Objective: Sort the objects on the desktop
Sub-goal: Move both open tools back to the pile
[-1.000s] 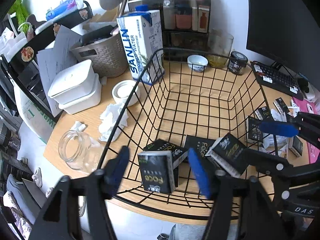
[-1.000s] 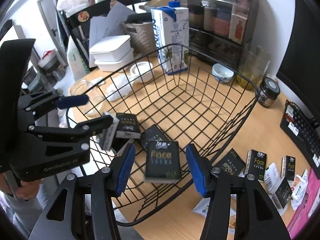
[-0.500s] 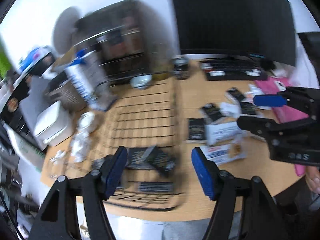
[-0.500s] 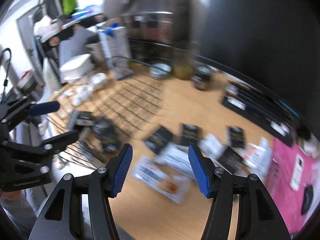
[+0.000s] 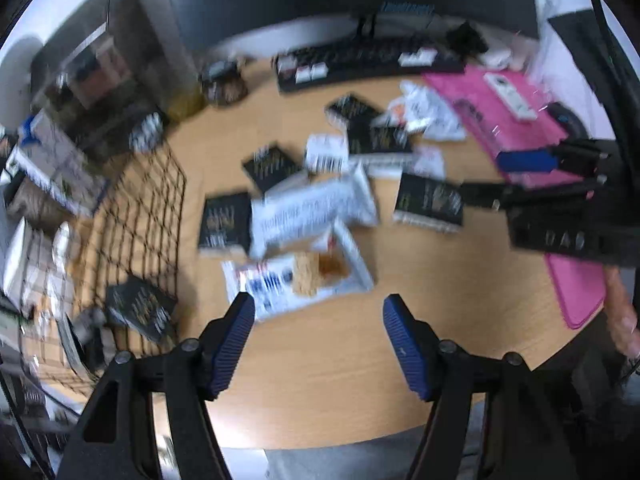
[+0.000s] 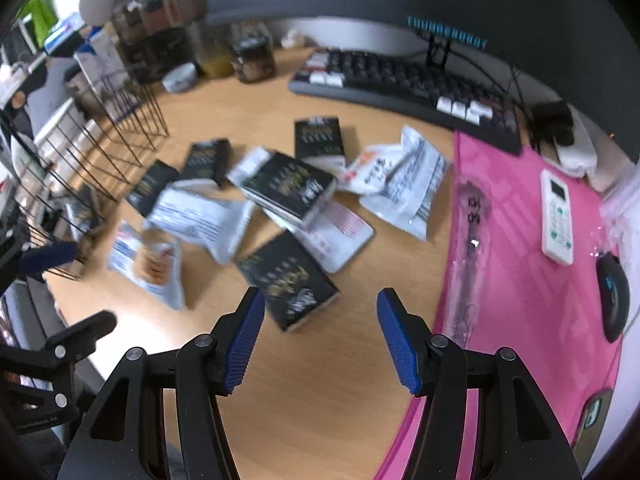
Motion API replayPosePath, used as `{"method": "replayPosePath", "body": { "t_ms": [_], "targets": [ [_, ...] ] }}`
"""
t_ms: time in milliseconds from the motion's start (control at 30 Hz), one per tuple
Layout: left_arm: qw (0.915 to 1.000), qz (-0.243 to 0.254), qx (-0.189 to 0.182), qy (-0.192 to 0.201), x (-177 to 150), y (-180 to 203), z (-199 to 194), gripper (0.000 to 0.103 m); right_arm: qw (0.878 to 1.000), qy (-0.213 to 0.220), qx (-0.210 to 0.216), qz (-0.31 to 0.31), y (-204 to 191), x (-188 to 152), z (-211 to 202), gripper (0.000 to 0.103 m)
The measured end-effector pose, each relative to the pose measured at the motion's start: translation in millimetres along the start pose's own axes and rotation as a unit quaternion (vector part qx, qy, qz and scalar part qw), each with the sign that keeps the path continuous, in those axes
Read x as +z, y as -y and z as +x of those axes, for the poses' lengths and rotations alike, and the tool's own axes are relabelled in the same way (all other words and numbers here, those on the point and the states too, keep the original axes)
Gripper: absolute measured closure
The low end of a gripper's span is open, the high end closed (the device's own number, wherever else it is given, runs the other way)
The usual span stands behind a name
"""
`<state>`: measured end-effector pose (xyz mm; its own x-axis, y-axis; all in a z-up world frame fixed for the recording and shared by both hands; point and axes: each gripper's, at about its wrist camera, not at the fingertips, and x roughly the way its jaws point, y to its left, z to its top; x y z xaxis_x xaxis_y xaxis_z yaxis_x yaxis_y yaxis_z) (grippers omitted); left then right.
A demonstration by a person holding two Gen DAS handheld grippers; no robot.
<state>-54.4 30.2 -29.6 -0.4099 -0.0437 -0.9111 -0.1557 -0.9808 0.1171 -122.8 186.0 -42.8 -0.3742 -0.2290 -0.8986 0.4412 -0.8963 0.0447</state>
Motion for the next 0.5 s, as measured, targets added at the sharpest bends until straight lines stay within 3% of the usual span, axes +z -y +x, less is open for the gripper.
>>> {"method": "replayPosePath", "body": {
  "t_ms": [133,267,500],
  "targets": [
    [0.9994,-0.018,0.012,-0.026,-8.4,-0.1,19.0,0.031,1.000,-0.029,0.004,0.000,4.6,2.6,30.5,0.045],
    [0.9987,-0.002,0.050,0.005,1.0,-3.3,14.8,0.031,1.000,-0.022,0.018,0.006,4.2,10.9,32.7,0.045],
    [0.9987,-0.022,0.045,0.004,24.3,-27.4,30.5,0.031,0.998,-0.003,0.022,-0.051,-35.2,13.1,19.5,0.045]
  ]
}}
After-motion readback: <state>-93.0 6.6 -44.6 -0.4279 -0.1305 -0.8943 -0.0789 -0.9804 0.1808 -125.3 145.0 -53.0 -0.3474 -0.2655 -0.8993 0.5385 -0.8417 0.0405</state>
